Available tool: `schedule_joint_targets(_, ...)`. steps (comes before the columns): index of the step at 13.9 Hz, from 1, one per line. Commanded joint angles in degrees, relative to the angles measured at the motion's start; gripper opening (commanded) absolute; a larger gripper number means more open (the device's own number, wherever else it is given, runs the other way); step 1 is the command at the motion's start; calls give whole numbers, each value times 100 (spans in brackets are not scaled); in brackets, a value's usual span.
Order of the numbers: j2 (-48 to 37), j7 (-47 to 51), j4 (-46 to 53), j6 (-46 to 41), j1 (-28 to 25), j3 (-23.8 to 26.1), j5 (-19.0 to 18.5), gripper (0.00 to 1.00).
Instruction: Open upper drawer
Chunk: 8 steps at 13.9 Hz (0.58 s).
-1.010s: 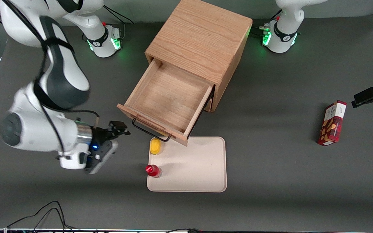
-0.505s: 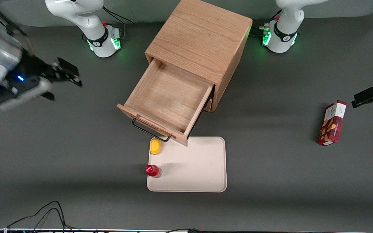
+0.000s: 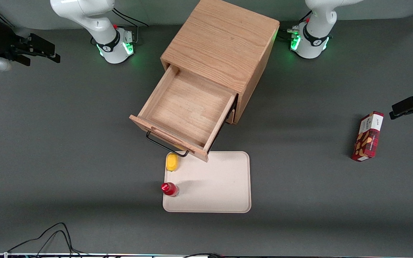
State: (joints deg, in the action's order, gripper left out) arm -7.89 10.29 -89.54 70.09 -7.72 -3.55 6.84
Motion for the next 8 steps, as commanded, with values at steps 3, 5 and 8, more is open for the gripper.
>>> schedule_joint_targets(3,-1048,289,-1637,813,25,-75,-534,100)
schedule_joint_targets(5,-820,289,-1523,953,25,-93,-700,100)
schedule_joint_targets(8,-687,289,-1496,1305,7,-128,-860,100)
